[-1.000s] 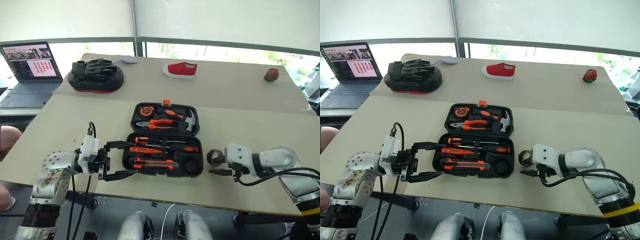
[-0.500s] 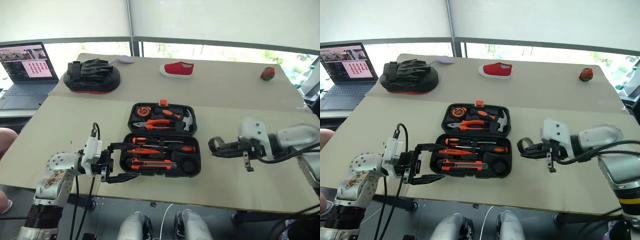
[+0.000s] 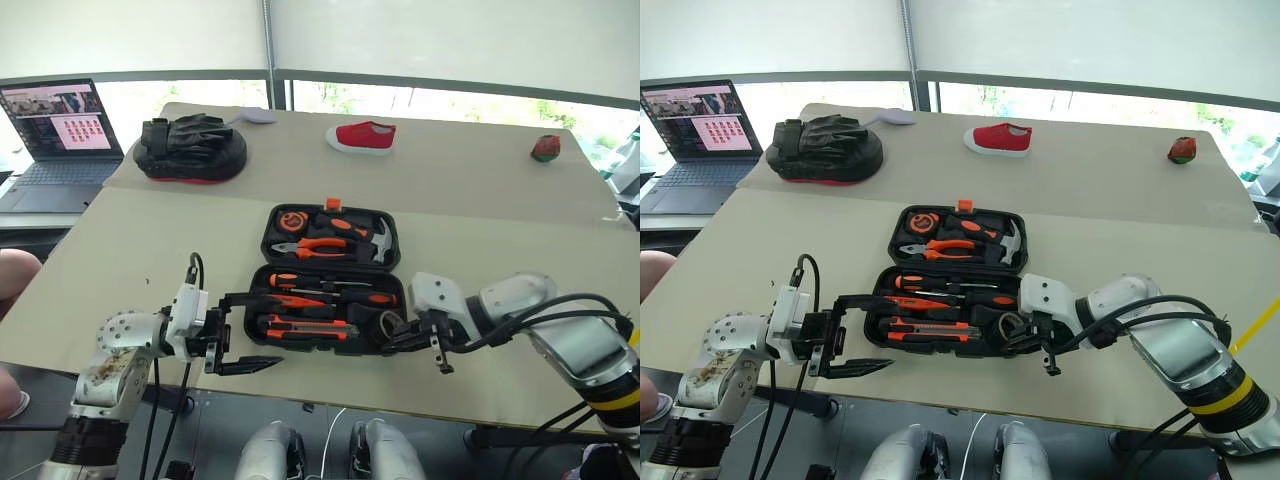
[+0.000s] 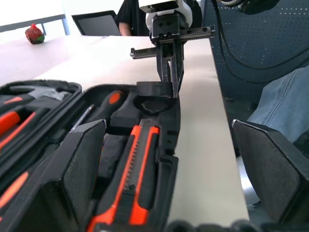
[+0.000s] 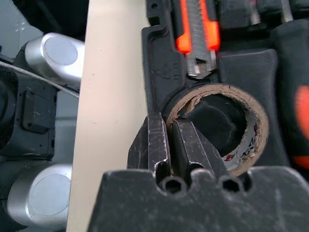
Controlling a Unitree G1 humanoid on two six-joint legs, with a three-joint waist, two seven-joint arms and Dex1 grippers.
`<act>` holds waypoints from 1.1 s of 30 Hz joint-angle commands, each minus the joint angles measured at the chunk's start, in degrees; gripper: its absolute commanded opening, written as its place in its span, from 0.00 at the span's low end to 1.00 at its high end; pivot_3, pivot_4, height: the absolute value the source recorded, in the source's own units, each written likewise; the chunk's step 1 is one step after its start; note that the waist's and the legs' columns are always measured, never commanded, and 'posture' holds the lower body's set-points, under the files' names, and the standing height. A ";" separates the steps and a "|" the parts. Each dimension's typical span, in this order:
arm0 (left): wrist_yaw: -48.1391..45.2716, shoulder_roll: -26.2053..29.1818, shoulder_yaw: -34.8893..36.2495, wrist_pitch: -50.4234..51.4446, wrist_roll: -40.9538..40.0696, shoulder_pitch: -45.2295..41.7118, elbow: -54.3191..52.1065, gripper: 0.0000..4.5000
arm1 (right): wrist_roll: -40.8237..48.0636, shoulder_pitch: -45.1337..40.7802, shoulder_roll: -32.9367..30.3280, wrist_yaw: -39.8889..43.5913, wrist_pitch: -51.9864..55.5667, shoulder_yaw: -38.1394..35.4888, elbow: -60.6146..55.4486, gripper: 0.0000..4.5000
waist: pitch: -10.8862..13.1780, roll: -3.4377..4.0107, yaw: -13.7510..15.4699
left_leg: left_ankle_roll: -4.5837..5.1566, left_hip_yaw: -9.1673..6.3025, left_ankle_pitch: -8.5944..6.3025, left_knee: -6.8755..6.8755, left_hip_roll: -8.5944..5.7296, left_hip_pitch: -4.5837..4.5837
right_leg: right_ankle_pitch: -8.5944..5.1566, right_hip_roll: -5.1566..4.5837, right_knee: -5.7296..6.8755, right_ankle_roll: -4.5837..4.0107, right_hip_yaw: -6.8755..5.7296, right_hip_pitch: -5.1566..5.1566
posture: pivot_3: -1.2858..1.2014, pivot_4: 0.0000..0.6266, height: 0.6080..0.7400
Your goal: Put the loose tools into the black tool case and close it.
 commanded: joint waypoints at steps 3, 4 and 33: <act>0.97 -0.11 0.33 -2.25 0.34 0.71 -1.78 1.00 | -0.33 -1.43 -0.12 1.49 2.50 1.92 -0.77 0.18 | 0.00 0.00 -0.18 | -0.11 0.00 -0.07 0.01 -0.02 0.01 | 0.04 -0.02 0.01 0.07 0.03 0.00 | 0.52 0.24 1.00; 1.06 -0.10 0.28 -2.48 0.43 0.83 -1.69 1.00 | -0.52 -1.47 -0.20 1.86 1.61 2.03 -0.92 0.22 | 0.00 0.00 -0.20 | -0.11 0.00 -0.06 0.01 -0.02 0.01 | 0.04 -0.01 0.01 0.06 0.03 -0.01 | 0.52 0.24 1.00; 37.95 -2.62 1.79 17.34 15.46 -18.47 20.86 0.15 | -12.89 -7.68 16.88 -11.80 -45.92 -15.46 49.85 0.18 | 0.13 -0.21 -1.53 | -0.05 0.65 0.37 -0.11 -0.06 0.18 | 0.14 0.45 0.41 -0.03 0.11 -0.17 | 0.52 0.24 1.00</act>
